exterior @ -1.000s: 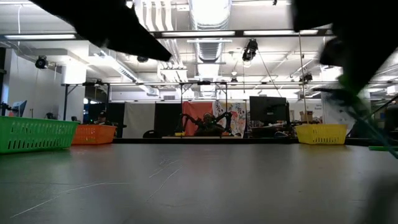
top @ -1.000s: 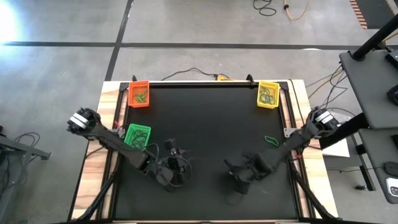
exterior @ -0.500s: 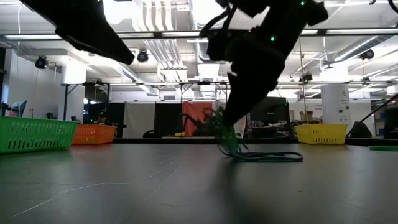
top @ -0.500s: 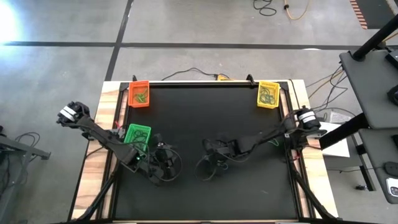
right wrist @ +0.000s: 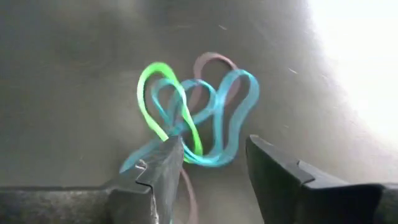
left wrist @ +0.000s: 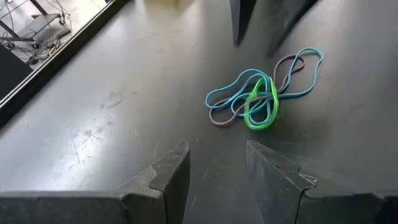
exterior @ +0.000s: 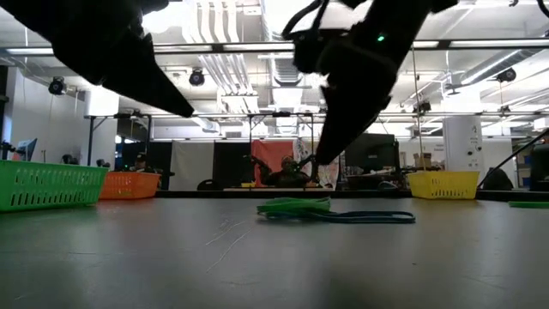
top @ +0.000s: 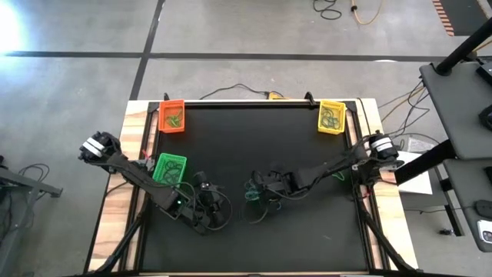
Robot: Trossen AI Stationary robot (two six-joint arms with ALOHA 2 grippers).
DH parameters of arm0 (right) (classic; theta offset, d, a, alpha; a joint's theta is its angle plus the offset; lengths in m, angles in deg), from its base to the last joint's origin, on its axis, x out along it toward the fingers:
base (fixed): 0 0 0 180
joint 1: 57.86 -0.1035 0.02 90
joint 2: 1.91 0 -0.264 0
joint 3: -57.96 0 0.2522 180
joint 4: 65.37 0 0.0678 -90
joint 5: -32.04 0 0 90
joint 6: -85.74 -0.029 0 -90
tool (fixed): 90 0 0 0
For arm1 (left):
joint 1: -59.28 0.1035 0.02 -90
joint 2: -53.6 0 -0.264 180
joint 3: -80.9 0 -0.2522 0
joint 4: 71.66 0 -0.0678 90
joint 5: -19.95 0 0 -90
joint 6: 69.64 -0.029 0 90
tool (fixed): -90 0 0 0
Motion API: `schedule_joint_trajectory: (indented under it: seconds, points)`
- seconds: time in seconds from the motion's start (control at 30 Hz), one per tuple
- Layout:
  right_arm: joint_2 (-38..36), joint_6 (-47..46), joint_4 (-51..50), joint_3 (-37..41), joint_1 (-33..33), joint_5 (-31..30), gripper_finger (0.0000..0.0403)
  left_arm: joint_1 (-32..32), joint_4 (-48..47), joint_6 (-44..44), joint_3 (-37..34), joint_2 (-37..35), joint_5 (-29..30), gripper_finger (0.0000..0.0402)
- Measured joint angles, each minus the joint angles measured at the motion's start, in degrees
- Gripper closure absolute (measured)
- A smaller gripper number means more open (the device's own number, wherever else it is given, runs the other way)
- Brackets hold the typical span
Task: Sort rubber bands into baskets
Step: Put the center blue rubber band into the yellow bin
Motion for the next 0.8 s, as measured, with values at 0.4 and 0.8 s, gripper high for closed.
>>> schedule_joint_trajectory:
  seconds: [0.4, 0.8]
  points:
    - [-1.68, 4.73, 3.71, 1.52, -5.01, -2.21, 0.0246, 0.50, 12.22, -5.47, 0.00, 5.83, -4.61, 0.0260]
    - [-0.93, 8.35, 12.83, 3.38, -8.35, -2.71, 0.0265, 6.82, 30.17, -15.21, -0.02, 15.32, -18.94, 0.0291]
